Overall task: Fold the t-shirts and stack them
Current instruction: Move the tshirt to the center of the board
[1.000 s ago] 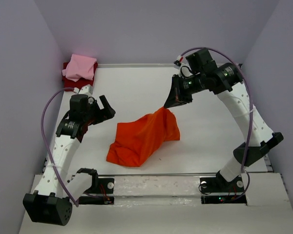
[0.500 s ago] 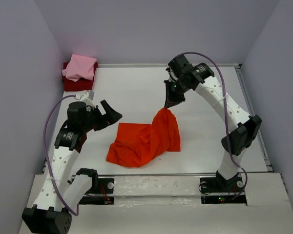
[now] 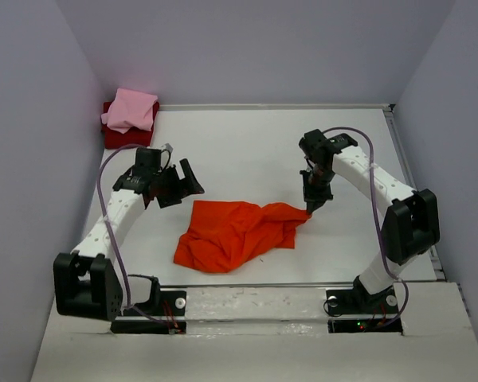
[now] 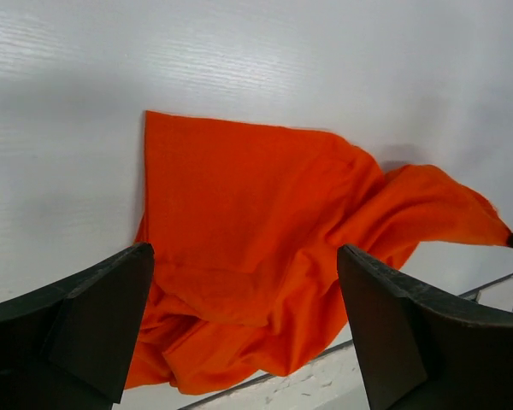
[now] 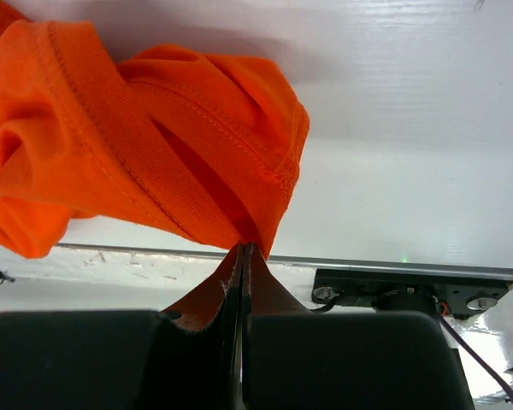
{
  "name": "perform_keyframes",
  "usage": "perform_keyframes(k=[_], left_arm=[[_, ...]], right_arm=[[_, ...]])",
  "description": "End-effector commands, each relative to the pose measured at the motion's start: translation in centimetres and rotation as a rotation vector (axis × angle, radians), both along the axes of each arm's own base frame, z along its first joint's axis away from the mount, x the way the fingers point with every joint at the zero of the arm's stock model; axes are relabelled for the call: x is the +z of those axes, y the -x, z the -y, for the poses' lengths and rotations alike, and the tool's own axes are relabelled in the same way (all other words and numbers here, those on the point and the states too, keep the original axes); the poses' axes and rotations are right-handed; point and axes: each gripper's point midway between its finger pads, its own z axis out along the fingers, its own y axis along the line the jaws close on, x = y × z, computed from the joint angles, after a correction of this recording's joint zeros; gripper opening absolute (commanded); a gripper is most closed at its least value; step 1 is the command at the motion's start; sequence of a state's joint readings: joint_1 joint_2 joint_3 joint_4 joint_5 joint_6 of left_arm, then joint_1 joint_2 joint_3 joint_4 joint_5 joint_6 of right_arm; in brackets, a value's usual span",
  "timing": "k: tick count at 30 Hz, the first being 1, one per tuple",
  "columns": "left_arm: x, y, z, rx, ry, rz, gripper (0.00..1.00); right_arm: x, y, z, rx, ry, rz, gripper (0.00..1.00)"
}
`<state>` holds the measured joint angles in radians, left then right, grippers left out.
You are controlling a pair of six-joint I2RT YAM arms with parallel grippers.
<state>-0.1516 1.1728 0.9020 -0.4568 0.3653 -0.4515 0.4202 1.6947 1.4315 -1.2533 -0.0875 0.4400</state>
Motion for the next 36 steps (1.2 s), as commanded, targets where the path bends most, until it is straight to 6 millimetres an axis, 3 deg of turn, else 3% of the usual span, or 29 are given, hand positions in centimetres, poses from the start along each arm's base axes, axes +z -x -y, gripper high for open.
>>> perform_keyframes(k=[1, 5, 11, 29, 30, 31, 33, 35, 36], left_arm=[[-2.5, -1.2, 0.6, -0.065, -0.027, -0.081, 0.95], [-5.2, -2.4, 1.5, -0.084, 0.002, -0.147, 0.91], [-8.7, -2.3, 1.8, -0.069, 0.009, -0.280, 0.91], [-12.7, -2.9, 1.8, -0.031, 0.008, -0.314, 0.87], [-12.8, -3.1, 1.8, -0.031, 0.009, -0.310, 0.82], [-13.0, -3.1, 1.8, -0.033, 0.009, -0.311, 0.53], [-13.4, -3.2, 1.9, -0.030, 0.014, -0.318, 0.22], [-13.9, -3.1, 1.8, -0.024, 0.012, -0.334, 0.00], [-14.0, -3.1, 1.8, -0.024, 0.011, -0.338, 0.00]], right_arm=[[2.0, -0.4, -0.9, -0.001, -0.067, 0.098, 0.00], [2.2, -0.5, -1.2, -0.004, -0.084, 0.101, 0.00], [2.4, -0.6, -1.4, -0.007, -0.098, 0.111, 0.00], [3.1, -0.4, -1.9, -0.004, -0.137, 0.123, 0.00], [3.1, -0.4, -1.9, -0.004, -0.136, 0.124, 0.00], [3.1, -0.4, -1.8, -0.002, -0.134, 0.125, 0.00], [3.1, -0.4, -1.8, -0.001, -0.133, 0.122, 0.00], [3.1, -0.3, -1.8, 0.000, -0.132, 0.121, 0.00], [3.1, -0.4, -1.8, -0.001, -0.131, 0.123, 0.00]])
